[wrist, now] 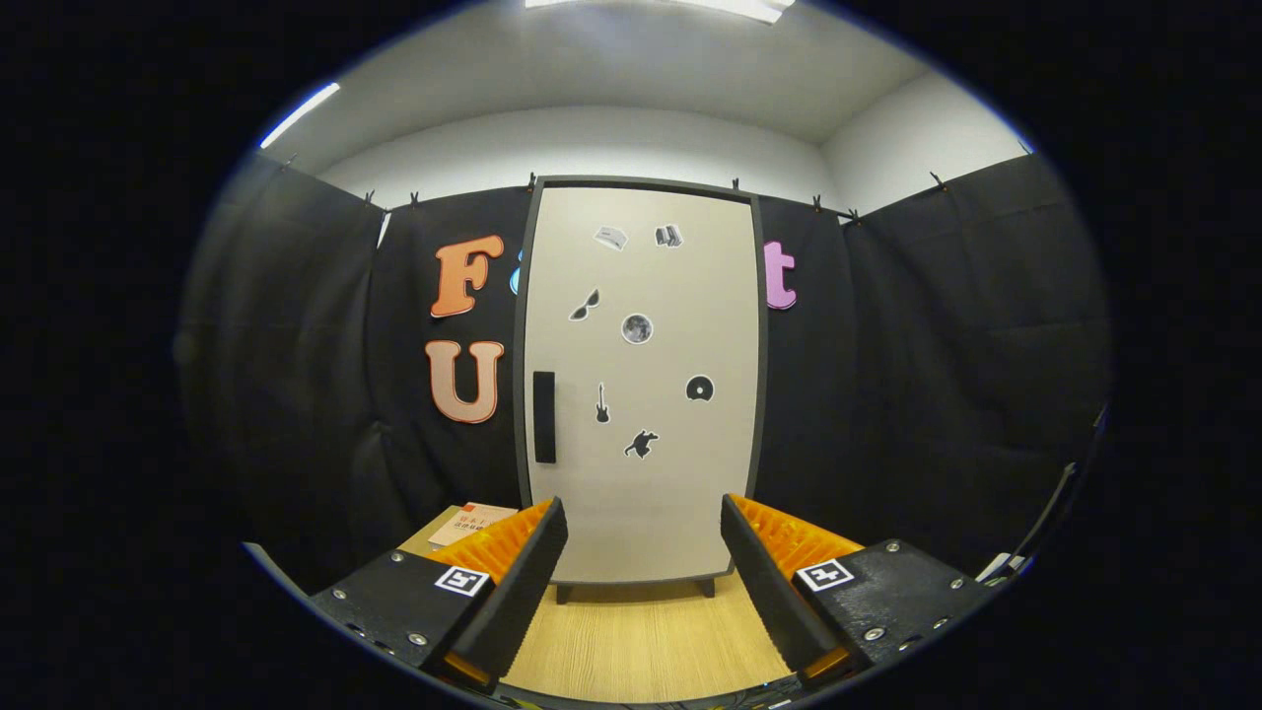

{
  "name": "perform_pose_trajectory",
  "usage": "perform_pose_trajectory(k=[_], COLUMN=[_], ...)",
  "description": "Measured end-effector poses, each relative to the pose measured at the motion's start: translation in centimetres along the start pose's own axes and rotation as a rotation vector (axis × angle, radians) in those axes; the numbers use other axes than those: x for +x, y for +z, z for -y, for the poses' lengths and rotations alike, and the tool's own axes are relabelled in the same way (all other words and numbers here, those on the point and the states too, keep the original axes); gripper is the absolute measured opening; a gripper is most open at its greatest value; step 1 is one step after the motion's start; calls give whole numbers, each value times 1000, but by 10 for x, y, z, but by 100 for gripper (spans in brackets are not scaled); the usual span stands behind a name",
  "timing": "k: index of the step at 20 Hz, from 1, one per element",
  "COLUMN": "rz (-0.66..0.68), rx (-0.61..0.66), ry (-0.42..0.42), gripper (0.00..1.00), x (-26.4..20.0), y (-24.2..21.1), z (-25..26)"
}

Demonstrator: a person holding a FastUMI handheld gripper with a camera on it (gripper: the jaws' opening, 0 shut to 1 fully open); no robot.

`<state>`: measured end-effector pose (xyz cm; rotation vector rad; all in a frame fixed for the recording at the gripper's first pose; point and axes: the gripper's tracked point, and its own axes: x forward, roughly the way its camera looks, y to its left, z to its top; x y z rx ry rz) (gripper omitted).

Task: Open the shoe cabinet door, grab the shoes and put them into the shoe cabinet, then close the shoe cabinet door.

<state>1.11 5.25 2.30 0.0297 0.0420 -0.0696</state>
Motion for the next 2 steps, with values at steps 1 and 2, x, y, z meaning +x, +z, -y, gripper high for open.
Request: perform_pose_trajectory(k=[1,2], rz=[5,7], rx=[6,9], ry=[1,-1], gripper=[97,98], x=[-4,-6], y=[1,3], z=[1,1])
